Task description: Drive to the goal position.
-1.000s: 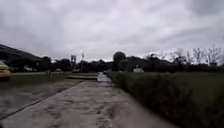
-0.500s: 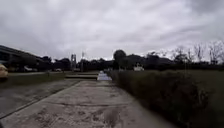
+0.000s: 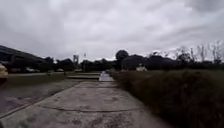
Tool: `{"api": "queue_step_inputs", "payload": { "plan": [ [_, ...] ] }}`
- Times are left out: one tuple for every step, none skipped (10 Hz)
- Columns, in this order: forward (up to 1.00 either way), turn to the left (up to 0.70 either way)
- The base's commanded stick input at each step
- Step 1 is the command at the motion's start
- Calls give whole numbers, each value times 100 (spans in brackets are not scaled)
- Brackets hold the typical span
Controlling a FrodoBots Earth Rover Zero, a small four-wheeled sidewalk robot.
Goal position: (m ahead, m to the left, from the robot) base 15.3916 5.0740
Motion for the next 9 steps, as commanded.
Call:
{"api": "queue_step_inputs", "payload": {
  "plan": [
    [50, 0],
    [50, 0],
    [50, 0],
    [50, 0],
    [50, 0],
    [50, 0],
    [50, 0],
    [50, 0],
    [50, 0]
  ]
}}
